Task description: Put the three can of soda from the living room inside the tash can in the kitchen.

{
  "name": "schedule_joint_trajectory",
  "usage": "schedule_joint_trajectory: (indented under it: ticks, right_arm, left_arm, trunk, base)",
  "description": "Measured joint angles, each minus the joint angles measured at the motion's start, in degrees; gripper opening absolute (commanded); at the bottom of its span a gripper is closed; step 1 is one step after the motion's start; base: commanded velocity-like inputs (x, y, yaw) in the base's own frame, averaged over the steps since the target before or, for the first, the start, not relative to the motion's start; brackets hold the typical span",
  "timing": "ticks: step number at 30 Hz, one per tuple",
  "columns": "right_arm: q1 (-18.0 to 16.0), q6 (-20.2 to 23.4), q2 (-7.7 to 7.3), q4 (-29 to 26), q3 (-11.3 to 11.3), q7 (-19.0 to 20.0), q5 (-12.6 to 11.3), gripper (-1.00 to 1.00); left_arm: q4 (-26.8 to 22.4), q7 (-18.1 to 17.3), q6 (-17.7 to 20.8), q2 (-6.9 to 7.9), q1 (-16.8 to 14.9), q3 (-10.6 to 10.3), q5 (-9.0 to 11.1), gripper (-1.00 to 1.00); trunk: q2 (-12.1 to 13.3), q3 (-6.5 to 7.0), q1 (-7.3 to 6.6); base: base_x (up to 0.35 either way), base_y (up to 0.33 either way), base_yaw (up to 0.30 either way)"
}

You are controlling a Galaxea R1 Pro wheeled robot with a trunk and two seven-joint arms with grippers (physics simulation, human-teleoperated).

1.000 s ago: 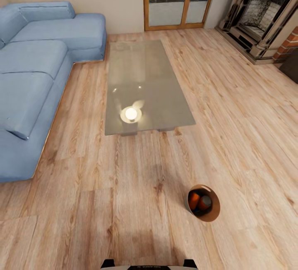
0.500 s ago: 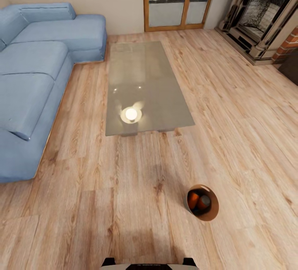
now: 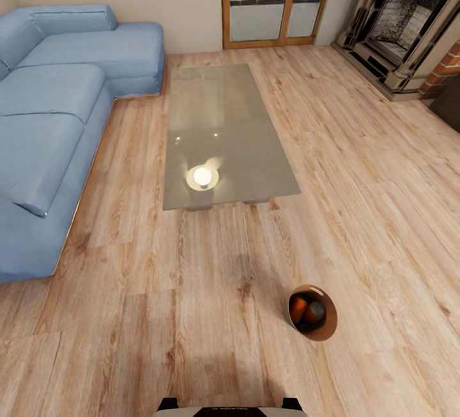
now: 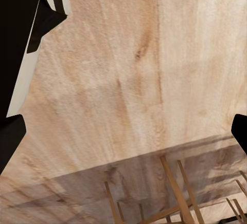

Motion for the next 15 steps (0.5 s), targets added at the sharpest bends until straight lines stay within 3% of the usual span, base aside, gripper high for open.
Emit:
schedule_joint_trajectory:
  ticks: [5,10,15]
  right_arm:
    - [0.0,0.05,0.06,-0.03,0.18,-0.05,-0.03,1.0]
    - [0.0,0.06,0.1,0.06,0.27,-0.06,-0.1,1.0]
    - [0.0,0.08,0.11,0.05,0.3,-0.05,-0.06,1.0]
  left_arm:
    - [-0.05,-0.01,0.05,-0.34,-0.07,-0.02,-0.25,1.0]
    - [-0.05,-0.05,0.07,-3.14,-0.09,-0.13,-0.37,1.0]
    - [0.1,-0.04,0.11,-6.86,-0.1,-0.23,-0.43,1.0]
  trunk:
    - [0.0,0.0,0.0]
    - [0.0,0.0,0.0]
    - [0.0,0.0,0.0]
  base:
    - [0.0,0.0,0.0]
    - [0.0,0.0,0.0]
    - [0.0,0.0,0.0]
